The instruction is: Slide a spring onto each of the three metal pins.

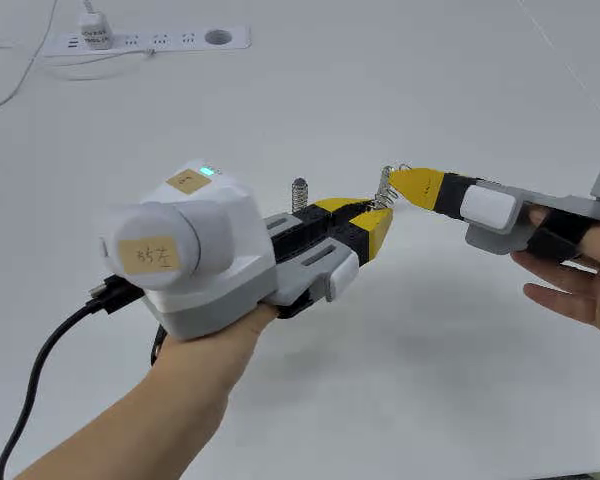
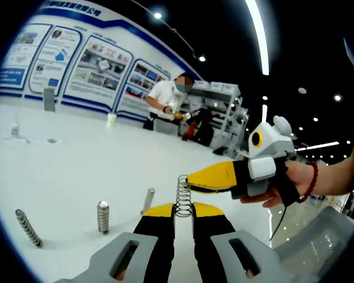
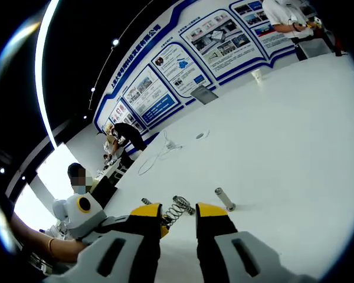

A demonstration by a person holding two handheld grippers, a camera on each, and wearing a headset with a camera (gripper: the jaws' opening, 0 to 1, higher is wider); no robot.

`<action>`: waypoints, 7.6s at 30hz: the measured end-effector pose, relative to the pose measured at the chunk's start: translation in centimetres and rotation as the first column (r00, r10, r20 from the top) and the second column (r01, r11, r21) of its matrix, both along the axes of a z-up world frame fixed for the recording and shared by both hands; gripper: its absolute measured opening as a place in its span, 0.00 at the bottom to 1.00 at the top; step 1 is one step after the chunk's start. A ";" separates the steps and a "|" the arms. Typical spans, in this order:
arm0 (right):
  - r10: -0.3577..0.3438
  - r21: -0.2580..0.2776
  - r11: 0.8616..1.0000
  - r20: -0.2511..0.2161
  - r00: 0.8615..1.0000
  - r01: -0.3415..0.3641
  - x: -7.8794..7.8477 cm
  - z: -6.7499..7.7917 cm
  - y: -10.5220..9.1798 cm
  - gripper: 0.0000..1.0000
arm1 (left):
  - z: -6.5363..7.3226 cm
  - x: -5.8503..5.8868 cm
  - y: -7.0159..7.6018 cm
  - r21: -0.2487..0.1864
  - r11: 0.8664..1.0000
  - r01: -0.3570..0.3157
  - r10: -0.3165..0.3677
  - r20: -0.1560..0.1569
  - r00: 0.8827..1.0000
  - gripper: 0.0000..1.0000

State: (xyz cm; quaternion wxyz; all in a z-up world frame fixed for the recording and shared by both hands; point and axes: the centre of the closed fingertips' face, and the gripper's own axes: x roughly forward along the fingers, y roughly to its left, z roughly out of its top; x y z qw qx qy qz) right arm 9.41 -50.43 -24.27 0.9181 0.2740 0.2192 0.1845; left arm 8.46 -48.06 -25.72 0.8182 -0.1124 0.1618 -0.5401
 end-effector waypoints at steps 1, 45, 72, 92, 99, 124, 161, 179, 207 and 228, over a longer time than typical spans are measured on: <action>0.001 0.002 1.000 0.001 1.000 -0.001 0.0 0.0 0.1 0.23 | 0.1 0.0 0.0 -0.005 1.000 0.000 0.000 -0.002 1.000 0.10; 0.106 -0.066 0.993 0.069 0.992 -0.102 0.1 1.5 2.5 0.11 | 0.3 -0.2 0.8 0.061 0.998 -0.002 -0.001 0.061 0.998 0.21; 0.069 -0.306 0.952 0.166 0.984 -0.015 3.4 1.7 -0.9 0.11 | -1.9 0.2 4.0 0.289 0.953 -0.087 0.036 0.176 0.984 0.65; 0.120 -0.465 0.886 0.214 0.969 -0.007 5.7 0.3 -1.8 0.12 | -1.2 1.4 7.3 0.302 0.932 -0.198 0.137 0.212 0.968 0.90; 0.131 -0.485 0.874 0.219 0.967 -0.009 6.2 0.0 -1.8 0.12 | -0.9 2.0 8.5 0.303 0.921 -0.243 0.179 0.224 0.958 0.96; 0.076 -0.479 0.877 0.218 0.973 0.039 6.9 -1.7 -2.6 0.12 | -1.3 3.2 12.7 0.292 0.893 -0.342 0.300 0.180 0.937 0.98; 0.128 -0.594 0.804 0.212 0.969 0.024 5.6 -2.8 -1.2 0.12 | -1.8 3.2 13.2 0.293 0.892 -0.344 0.311 0.156 0.938 0.91; 0.123 -0.599 0.801 0.157 0.980 -0.005 5.8 -5.2 -1.5 0.12 | -1.8 3.3 13.5 0.297 0.890 -0.345 0.311 0.157 0.937 0.90; 0.089 -0.563 0.826 0.113 0.990 -0.010 5.1 -6.9 -1.1 0.12 | -2.0 3.2 13.6 0.307 0.890 -0.338 0.305 0.152 0.940 0.87; 0.130 -0.556 0.828 0.074 0.989 -0.068 4.1 -5.3 -0.3 0.34 | -2.0 3.5 14.3 0.321 0.888 -0.328 0.305 0.121 0.945 0.92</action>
